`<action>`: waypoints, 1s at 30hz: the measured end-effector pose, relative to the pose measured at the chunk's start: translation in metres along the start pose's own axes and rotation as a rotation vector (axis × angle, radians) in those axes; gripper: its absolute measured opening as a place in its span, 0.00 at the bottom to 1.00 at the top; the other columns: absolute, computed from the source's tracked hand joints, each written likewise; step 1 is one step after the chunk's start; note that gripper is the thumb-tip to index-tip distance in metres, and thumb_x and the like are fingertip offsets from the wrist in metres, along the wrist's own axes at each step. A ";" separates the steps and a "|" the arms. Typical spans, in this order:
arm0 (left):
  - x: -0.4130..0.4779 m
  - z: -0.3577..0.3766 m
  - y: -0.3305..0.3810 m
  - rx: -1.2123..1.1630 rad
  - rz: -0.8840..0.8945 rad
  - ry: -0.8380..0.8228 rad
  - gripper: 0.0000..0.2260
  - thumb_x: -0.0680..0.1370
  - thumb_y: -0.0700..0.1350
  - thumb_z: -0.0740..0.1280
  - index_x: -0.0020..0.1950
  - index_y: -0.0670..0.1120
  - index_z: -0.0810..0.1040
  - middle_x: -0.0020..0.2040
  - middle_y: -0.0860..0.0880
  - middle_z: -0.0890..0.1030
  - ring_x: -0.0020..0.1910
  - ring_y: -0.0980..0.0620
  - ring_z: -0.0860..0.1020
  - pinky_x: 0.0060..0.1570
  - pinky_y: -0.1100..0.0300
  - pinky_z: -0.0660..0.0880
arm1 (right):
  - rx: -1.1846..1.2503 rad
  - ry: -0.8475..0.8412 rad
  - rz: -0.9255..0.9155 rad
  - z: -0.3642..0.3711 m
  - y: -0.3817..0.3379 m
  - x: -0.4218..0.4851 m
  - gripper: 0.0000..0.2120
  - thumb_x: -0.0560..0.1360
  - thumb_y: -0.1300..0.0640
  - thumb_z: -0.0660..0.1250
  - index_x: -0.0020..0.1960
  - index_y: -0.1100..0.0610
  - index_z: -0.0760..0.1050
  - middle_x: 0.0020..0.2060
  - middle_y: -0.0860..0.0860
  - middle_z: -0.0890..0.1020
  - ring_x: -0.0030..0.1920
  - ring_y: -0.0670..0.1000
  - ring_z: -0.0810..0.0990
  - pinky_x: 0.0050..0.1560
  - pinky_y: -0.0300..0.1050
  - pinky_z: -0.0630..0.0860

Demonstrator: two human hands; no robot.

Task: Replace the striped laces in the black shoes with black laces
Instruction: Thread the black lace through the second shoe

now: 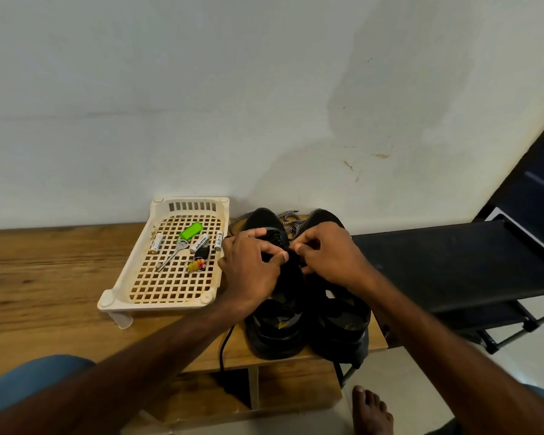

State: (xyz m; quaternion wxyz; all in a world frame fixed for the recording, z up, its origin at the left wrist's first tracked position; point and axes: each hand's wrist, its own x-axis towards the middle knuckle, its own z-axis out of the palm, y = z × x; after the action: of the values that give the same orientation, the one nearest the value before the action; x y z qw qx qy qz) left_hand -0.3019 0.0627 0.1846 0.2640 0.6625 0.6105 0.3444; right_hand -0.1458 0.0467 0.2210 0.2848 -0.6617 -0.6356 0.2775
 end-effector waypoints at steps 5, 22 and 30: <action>-0.003 0.002 -0.001 -0.122 -0.012 -0.062 0.07 0.75 0.41 0.75 0.48 0.53 0.86 0.72 0.55 0.74 0.75 0.50 0.65 0.72 0.40 0.66 | 0.092 -0.017 0.058 -0.001 0.004 0.002 0.05 0.78 0.63 0.72 0.53 0.60 0.85 0.46 0.54 0.86 0.41 0.49 0.87 0.42 0.40 0.85; 0.003 -0.007 -0.008 0.000 0.179 0.084 0.06 0.71 0.51 0.79 0.46 0.54 0.87 0.53 0.57 0.84 0.59 0.54 0.79 0.62 0.44 0.75 | 0.211 -0.044 0.014 -0.010 0.005 0.005 0.04 0.79 0.63 0.71 0.47 0.60 0.83 0.43 0.56 0.87 0.41 0.52 0.88 0.44 0.52 0.86; 0.015 -0.015 -0.006 0.367 0.579 -0.161 0.20 0.73 0.41 0.72 0.65 0.48 0.79 0.65 0.51 0.79 0.67 0.50 0.72 0.70 0.51 0.68 | 0.459 0.095 0.011 -0.023 -0.002 0.000 0.07 0.83 0.61 0.64 0.51 0.58 0.81 0.44 0.54 0.88 0.45 0.50 0.88 0.49 0.47 0.85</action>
State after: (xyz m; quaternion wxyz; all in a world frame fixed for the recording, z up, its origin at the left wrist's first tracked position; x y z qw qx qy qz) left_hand -0.3173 0.0773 0.1916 0.0793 0.8696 0.4264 0.2362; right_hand -0.1299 0.0464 0.2384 0.4559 -0.5951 -0.5382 0.3851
